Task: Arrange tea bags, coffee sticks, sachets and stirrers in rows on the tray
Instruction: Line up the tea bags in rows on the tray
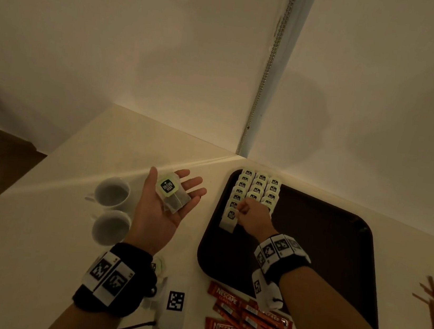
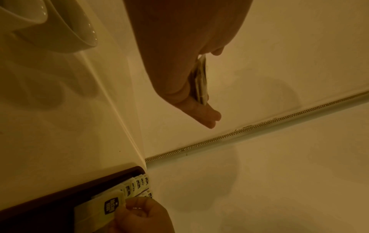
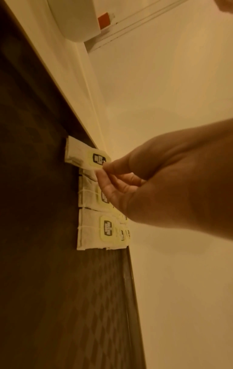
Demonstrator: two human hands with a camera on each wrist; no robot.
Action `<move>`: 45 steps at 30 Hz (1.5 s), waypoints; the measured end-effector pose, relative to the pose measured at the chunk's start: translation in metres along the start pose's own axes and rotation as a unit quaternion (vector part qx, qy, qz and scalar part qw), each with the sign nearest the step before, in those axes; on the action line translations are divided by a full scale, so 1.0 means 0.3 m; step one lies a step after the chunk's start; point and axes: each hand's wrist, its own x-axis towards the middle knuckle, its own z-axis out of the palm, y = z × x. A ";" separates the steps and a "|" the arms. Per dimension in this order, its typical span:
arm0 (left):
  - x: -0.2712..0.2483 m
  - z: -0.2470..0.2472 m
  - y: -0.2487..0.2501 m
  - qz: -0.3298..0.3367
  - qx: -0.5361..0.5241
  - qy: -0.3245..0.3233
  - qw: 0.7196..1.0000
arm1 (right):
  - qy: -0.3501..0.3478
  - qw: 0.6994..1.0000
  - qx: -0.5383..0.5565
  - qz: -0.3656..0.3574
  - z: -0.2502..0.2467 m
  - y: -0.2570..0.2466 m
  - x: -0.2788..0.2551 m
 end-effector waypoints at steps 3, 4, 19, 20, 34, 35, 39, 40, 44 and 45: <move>-0.001 0.001 0.002 -0.018 0.002 -0.019 1.000 | 0.007 1.000 0.004 0.002 0.010 0.001 0.020; 0.000 0.002 0.003 -0.024 0.002 -0.023 0.999 | 0.009 1.000 0.005 0.007 0.013 0.002 0.026; 0.015 0.078 -0.006 -0.039 0.129 -0.051 0.990 | 0.027 0.921 0.057 -0.385 -0.167 -0.430 -0.172; 0.011 0.090 -0.002 -0.044 0.123 -0.064 0.989 | 0.035 0.919 0.038 -0.390 -0.175 -0.438 -0.173; -0.019 0.159 0.037 -0.050 0.101 -0.129 0.985 | 0.016 0.916 0.024 -0.400 -0.298 -0.455 -0.212; -0.020 0.162 0.039 -0.052 0.100 -0.131 0.985 | 0.026 0.913 0.012 -0.407 -0.305 -0.458 -0.215; -0.025 0.170 0.039 -0.055 0.086 -0.145 0.984 | 0.048 0.906 0.005 -0.420 -0.322 -0.471 -0.227; -0.025 0.172 0.039 -0.055 0.080 -0.149 0.984 | 0.055 0.904 -0.001 -0.423 -0.324 -0.473 -0.228; -0.026 0.178 0.041 -0.053 0.063 -0.158 0.984 | 0.084 0.908 0.006 -0.411 -0.336 -0.481 -0.235; -0.028 0.181 0.041 -0.049 0.067 -0.158 0.984 | 0.086 0.912 0.024 -0.400 -0.346 -0.485 -0.239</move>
